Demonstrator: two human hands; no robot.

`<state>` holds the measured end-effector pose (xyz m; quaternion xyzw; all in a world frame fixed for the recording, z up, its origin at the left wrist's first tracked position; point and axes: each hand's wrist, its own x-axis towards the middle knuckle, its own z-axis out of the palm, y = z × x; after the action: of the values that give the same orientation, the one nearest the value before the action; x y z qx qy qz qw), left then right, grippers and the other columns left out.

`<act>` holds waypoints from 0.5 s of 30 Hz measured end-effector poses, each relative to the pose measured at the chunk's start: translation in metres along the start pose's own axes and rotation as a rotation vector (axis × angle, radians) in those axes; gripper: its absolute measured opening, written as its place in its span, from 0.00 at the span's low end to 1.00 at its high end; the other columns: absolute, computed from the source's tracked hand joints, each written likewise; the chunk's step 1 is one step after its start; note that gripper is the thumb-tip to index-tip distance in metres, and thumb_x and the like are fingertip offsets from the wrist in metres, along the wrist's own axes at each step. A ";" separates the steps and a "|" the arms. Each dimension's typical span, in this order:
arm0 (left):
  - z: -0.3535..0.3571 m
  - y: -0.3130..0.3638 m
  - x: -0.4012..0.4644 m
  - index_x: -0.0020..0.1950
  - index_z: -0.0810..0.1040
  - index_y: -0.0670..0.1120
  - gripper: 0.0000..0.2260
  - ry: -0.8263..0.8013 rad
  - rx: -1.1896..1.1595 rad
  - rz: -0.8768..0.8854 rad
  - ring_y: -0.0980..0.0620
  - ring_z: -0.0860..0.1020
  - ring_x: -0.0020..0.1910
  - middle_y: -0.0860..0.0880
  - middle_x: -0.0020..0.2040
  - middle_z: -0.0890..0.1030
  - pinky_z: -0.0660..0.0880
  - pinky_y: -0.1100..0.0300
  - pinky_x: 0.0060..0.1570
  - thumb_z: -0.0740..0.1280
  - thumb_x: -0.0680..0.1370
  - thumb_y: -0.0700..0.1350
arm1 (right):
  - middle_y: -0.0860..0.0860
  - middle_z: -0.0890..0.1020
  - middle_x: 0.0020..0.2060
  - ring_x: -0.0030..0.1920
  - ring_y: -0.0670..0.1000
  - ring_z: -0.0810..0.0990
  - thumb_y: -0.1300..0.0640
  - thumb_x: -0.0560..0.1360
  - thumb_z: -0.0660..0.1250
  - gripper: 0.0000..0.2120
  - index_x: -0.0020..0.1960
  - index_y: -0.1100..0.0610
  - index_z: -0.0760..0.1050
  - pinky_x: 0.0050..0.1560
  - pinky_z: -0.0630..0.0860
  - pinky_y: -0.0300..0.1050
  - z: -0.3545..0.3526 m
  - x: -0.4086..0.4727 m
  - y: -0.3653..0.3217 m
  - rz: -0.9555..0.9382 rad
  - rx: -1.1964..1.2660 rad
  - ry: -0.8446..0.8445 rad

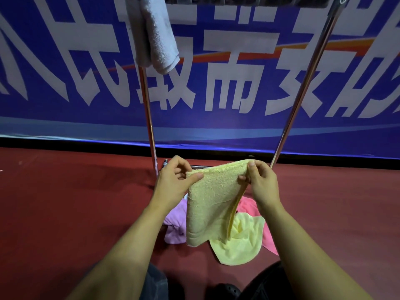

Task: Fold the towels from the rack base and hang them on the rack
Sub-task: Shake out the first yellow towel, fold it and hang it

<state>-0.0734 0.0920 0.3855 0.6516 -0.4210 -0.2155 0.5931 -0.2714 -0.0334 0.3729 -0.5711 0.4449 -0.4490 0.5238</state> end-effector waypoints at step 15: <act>0.031 0.012 -0.024 0.75 0.63 0.68 0.26 -0.792 0.716 0.267 0.57 0.70 0.45 0.59 0.47 0.75 0.68 0.60 0.48 0.62 0.81 0.45 | 0.51 0.84 0.38 0.34 0.38 0.82 0.57 0.84 0.64 0.08 0.53 0.58 0.81 0.42 0.78 0.37 -0.004 0.005 0.010 -0.010 -0.081 0.034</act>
<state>-0.1142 0.0937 0.3853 0.6228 -0.7380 -0.2103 0.1526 -0.2749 -0.0395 0.3633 -0.5864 0.4684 -0.4429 0.4904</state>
